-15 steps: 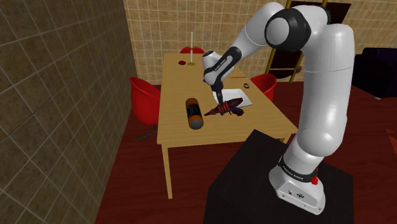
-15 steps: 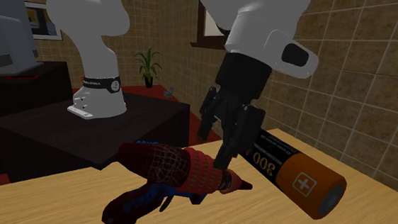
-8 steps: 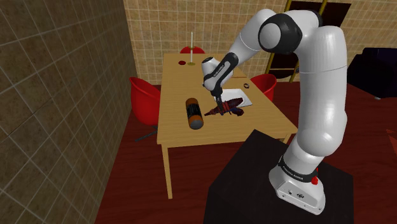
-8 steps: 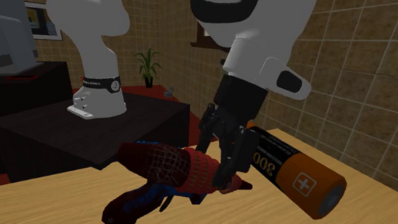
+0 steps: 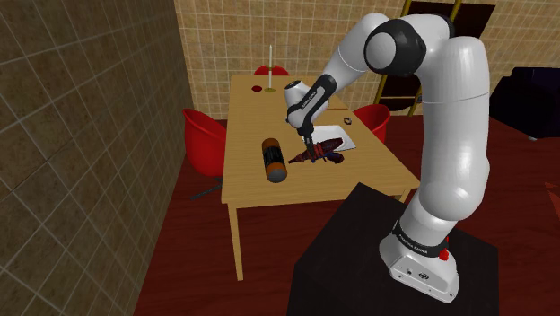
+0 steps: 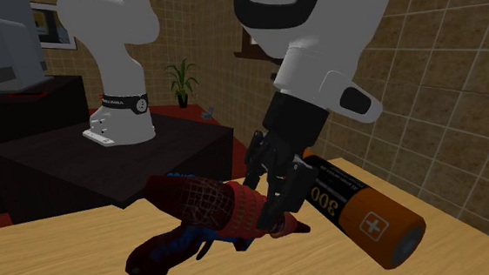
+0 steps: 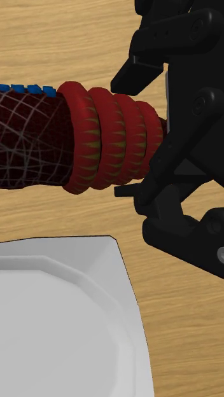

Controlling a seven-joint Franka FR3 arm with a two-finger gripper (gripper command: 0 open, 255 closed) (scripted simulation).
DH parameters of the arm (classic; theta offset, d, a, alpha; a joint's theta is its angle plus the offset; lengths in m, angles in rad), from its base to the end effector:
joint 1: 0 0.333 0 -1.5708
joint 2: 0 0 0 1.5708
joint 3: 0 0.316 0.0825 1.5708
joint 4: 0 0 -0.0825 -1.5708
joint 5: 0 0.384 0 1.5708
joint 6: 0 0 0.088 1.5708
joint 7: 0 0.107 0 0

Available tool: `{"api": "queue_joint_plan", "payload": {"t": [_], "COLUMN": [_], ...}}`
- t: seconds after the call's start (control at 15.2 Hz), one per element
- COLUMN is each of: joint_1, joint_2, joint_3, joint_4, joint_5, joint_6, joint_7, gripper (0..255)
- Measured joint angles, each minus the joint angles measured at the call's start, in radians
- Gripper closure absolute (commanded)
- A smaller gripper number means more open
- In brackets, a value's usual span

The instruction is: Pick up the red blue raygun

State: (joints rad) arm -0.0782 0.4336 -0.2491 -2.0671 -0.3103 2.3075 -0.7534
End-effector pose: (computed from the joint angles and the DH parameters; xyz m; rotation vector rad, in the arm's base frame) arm 0.5394 -0.1894 0.2133 2.7672 0.9640 -0.4790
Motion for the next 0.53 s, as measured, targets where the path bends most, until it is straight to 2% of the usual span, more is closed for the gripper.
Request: {"api": "queue_joint_plan", "payload": {"t": [0.53], "joint_1": [0.005], "joint_2": [-0.049], "joint_3": [-0.002], "joint_4": [0.003], "joint_5": [0.000], "joint_6": [-0.053], "joint_7": [-0.011], "gripper": [255]}}
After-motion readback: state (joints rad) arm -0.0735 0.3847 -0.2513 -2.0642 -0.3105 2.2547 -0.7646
